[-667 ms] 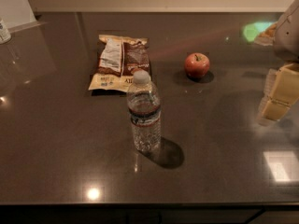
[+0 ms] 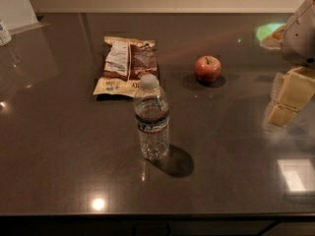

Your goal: Knock water bottle over

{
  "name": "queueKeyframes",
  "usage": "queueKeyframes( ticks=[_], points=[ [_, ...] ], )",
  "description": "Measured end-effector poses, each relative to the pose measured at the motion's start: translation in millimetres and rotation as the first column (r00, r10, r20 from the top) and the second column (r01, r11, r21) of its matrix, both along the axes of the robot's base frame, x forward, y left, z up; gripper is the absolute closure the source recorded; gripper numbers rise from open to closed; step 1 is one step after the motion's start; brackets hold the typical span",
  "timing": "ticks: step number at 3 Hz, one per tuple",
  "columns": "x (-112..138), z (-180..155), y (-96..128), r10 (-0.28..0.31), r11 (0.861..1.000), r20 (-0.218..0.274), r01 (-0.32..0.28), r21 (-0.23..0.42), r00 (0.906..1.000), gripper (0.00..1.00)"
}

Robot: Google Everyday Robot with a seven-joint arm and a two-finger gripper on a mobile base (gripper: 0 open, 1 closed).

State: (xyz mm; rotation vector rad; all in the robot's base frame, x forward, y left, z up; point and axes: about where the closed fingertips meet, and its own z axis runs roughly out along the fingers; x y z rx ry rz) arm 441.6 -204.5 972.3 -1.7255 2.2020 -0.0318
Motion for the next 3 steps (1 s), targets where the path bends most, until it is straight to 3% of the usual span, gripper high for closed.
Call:
queueKeyframes(
  ticks=[1,2,3],
  points=[
    [6,-13,29,0.043,0.994,-0.009,-0.042,0.1,0.999,0.0],
    [8,-24,67,0.106,0.971,-0.008,-0.102,0.218,0.9943,0.0],
    [9,-32,106,0.163,0.93,-0.004,-0.152,0.333,0.9866,0.0]
  ],
)
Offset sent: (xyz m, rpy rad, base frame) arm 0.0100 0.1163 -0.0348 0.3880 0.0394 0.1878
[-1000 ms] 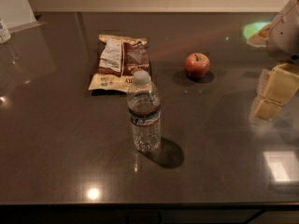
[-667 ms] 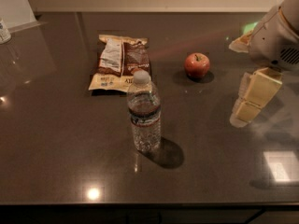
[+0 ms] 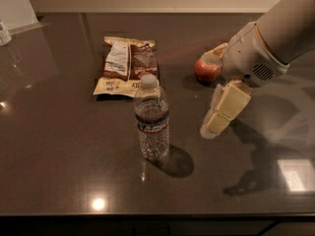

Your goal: Knock water bottle over

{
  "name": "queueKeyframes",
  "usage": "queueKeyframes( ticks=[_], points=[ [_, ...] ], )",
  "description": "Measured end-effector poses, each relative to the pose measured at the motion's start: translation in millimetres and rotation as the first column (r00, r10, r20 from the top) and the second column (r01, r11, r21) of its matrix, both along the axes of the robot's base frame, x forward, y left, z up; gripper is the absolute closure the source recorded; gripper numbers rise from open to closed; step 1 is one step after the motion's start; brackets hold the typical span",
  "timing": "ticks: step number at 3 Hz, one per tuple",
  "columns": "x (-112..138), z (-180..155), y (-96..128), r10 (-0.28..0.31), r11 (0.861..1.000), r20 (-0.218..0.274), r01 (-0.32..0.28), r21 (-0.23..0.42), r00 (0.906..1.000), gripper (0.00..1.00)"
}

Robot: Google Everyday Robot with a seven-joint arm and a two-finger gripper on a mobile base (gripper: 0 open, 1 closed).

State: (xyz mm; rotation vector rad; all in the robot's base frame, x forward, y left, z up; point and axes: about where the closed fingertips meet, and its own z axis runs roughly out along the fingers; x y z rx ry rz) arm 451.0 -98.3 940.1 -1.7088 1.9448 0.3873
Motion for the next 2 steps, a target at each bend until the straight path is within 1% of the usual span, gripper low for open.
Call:
queueKeyframes(
  ticks=[1,2],
  points=[
    [-2,-6,36,0.057,0.993,-0.027,-0.054,0.102,0.998,0.0],
    [-8,-10,62,0.108,0.978,-0.056,-0.096,0.187,0.9926,0.0]
  ],
)
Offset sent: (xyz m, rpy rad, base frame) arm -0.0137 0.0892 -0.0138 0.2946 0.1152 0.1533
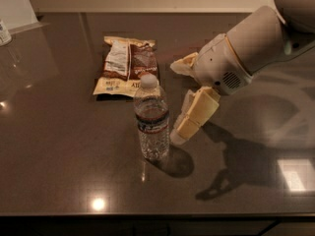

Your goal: Knock water bottle over

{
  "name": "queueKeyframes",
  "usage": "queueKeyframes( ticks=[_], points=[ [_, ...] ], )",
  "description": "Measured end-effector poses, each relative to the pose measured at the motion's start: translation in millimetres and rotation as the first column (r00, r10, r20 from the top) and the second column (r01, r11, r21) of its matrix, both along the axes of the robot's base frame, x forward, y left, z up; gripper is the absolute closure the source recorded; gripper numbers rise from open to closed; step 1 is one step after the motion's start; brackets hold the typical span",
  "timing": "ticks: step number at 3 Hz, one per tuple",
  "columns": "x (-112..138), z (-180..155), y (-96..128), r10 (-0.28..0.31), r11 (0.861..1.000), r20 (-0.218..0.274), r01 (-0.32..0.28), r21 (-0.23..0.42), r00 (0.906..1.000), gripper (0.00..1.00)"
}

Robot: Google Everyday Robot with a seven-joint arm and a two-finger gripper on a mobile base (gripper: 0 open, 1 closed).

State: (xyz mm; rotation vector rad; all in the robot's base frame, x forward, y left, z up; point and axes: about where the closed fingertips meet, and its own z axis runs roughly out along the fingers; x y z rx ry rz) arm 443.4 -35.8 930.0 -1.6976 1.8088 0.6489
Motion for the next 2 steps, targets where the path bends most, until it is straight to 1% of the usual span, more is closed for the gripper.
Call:
queueKeyframes(
  ticks=[1,2],
  points=[
    [-6,0,20,0.043,0.997,-0.018,-0.042,0.068,0.9989,0.0],
    [-12,-1,33,0.078,0.99,-0.025,-0.075,0.116,0.9966,0.0]
  ],
)
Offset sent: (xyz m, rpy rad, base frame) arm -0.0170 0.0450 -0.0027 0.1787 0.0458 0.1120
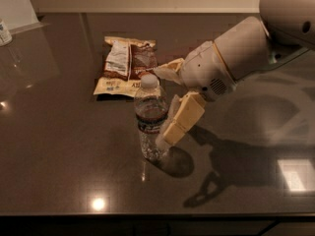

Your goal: Knock water bottle over

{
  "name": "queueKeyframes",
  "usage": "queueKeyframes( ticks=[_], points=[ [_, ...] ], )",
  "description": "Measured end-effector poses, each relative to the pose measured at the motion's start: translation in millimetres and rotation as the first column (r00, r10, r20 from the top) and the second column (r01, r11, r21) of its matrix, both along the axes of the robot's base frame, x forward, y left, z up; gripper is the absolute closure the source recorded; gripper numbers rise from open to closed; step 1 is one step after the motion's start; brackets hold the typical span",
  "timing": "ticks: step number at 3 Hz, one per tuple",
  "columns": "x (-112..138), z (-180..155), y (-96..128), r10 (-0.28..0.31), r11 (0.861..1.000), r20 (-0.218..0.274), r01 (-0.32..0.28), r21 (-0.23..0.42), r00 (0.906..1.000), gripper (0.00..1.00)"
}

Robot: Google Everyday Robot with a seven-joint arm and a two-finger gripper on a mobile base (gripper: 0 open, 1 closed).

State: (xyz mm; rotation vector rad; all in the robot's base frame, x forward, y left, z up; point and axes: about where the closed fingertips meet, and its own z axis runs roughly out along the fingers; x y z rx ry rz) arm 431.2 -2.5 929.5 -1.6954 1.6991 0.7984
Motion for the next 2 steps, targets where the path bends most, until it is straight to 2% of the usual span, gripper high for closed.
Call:
queueKeyframes(
  ticks=[1,2],
  points=[
    [-5.9,-3.1,9.7,0.028,0.999,-0.008,-0.027,0.03,0.9996,0.0],
    [-8.1,-3.6,16.0,0.051,0.997,-0.01,-0.051,0.055,0.9986,0.18]
  ],
)
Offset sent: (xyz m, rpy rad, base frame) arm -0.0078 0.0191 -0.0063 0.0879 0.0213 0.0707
